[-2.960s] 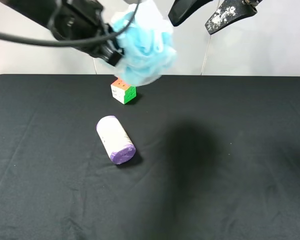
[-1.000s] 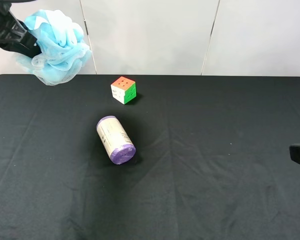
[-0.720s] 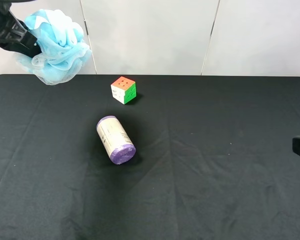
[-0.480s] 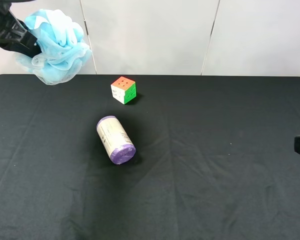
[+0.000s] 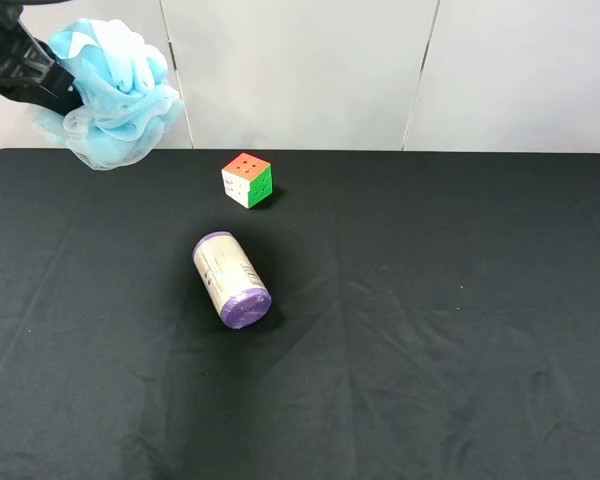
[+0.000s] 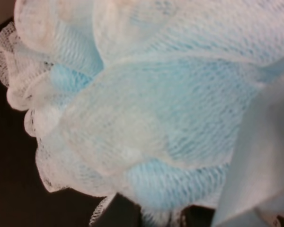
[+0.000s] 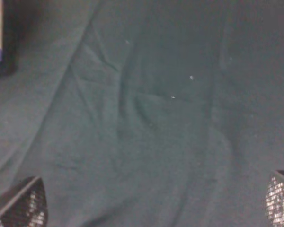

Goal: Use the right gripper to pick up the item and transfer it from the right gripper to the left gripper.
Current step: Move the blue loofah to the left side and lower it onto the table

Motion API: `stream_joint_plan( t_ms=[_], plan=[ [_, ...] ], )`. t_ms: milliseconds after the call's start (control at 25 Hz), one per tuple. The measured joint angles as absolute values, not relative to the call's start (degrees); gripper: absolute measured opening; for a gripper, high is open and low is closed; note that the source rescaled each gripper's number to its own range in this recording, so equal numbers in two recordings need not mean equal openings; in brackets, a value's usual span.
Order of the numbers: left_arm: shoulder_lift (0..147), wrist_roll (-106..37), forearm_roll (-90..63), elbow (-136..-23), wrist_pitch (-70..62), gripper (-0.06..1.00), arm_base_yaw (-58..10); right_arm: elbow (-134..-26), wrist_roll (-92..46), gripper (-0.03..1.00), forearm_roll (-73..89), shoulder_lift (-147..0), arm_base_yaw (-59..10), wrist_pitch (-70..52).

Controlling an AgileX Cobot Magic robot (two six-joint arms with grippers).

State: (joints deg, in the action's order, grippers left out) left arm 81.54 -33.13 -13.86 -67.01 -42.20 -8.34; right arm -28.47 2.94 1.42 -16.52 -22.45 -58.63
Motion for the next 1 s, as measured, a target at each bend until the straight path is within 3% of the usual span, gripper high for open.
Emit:
stream_joint_plan(
  t_ms=[600, 1000],
  plan=[
    [81.54, -33.13, -13.86, -67.01, -42.20, 0.00, -8.34, -28.42, 2.99, 1.00, 1.10, -16.52, -22.03, -58.43],
    [81.54, -33.13, -13.86, -67.01, -43.13, 0.00, -8.34, -28.18, 2.99, 1.00, 1.10, -6.30, -3.64, -58.42]
  ],
)
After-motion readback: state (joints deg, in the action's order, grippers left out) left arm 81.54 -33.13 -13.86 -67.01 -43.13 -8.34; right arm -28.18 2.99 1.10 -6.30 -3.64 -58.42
